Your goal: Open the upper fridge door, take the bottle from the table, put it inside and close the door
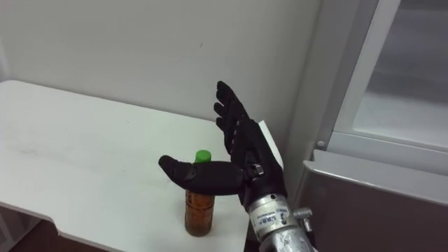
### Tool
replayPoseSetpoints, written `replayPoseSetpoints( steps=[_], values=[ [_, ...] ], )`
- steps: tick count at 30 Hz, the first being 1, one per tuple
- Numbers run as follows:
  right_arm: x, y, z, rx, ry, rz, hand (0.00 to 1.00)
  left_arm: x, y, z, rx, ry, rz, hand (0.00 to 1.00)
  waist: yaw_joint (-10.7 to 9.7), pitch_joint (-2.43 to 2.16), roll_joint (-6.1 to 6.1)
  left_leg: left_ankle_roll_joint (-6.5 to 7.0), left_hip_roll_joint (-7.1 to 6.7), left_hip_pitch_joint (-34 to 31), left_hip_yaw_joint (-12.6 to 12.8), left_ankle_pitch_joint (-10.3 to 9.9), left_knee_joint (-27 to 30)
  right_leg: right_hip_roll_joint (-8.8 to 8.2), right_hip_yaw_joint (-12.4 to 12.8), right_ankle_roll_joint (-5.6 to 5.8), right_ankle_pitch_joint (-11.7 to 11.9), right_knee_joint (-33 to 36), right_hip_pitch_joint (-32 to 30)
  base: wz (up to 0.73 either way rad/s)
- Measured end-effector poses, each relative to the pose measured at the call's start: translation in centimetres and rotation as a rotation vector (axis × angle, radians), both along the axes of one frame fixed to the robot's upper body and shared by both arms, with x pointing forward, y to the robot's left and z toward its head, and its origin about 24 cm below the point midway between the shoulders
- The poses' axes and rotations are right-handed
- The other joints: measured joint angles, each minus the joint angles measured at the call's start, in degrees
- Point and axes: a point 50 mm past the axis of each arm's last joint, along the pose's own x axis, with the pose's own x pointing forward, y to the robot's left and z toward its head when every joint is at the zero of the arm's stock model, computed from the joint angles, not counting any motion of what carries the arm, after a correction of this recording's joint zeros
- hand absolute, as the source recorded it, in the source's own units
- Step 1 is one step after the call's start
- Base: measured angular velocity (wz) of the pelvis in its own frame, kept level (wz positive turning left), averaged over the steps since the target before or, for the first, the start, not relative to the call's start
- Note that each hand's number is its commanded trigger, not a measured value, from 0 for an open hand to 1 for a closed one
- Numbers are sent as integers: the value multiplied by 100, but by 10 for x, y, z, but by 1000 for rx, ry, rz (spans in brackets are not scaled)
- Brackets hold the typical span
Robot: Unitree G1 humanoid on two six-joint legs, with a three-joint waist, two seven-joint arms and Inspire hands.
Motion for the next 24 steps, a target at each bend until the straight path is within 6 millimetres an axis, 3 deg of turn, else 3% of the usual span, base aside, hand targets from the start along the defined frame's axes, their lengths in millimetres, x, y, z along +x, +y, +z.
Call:
replayPoseSetpoints(
  steps=[17,24],
  values=[
    [1,-6,-1,25,18,-115,0,-7,3,1,9,16,15,0,20,11,34,17,-29,-20,-108,29,0,-21,-96,14,9,12,19,3],
    [13,-5,-8,-97,14,-164,0,-8,4,2,17,36,-7,0,32,34,103,11,-55,-85,-223,65,4,-29,-143,14,9,8,0,7]
  ],
)
